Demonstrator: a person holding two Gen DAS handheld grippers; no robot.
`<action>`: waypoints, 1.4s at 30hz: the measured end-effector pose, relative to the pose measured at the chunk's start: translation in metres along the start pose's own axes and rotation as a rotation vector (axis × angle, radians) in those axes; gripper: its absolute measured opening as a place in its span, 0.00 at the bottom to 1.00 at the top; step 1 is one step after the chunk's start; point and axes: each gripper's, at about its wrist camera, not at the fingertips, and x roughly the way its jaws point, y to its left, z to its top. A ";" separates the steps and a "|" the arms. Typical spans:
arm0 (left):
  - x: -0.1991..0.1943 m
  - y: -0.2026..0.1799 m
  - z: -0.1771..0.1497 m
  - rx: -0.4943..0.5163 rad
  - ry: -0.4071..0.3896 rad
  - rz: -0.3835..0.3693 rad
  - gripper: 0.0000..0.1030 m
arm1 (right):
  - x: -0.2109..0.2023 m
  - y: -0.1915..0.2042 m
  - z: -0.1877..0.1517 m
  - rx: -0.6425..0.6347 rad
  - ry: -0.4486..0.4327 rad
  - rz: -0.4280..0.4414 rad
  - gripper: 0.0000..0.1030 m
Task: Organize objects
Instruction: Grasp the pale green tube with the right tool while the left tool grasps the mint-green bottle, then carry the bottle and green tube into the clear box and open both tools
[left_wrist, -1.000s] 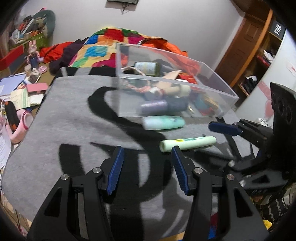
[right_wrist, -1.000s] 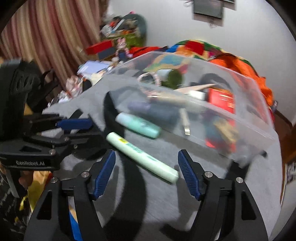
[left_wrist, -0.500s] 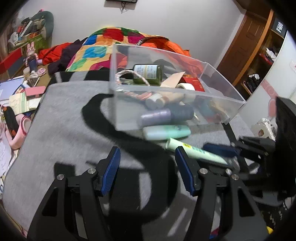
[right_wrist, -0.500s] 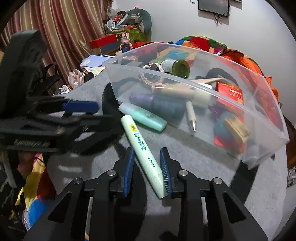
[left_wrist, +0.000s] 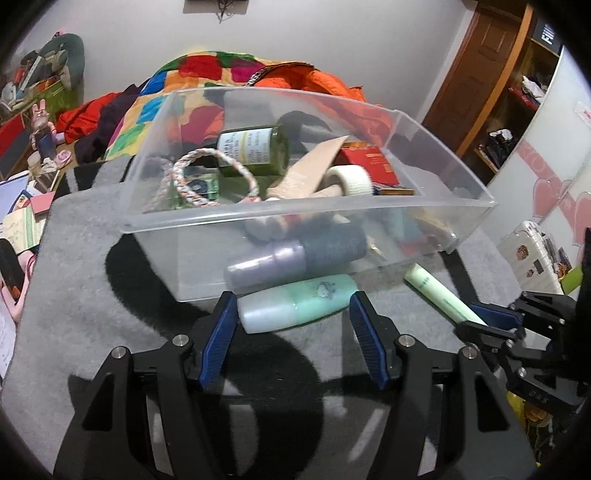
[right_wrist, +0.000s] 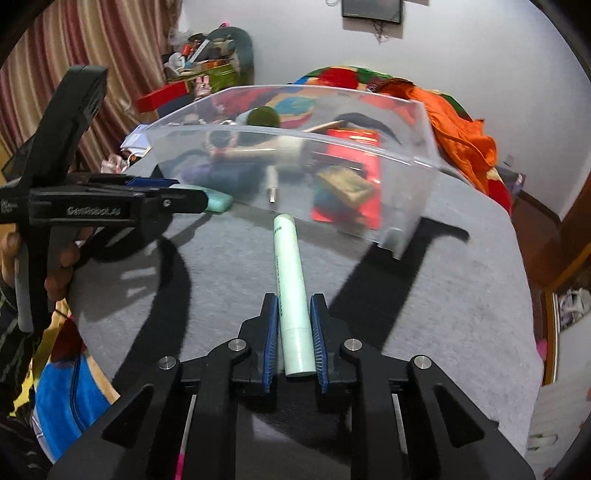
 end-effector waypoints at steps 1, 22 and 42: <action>-0.001 -0.003 -0.002 -0.002 0.006 -0.023 0.59 | 0.000 -0.002 0.001 0.005 -0.001 0.001 0.16; 0.019 -0.049 0.003 0.201 0.059 -0.043 0.48 | 0.021 -0.006 0.022 0.052 0.021 -0.012 0.23; -0.009 -0.046 -0.027 0.115 -0.002 -0.042 0.23 | 0.001 0.008 0.006 0.091 -0.061 0.033 0.14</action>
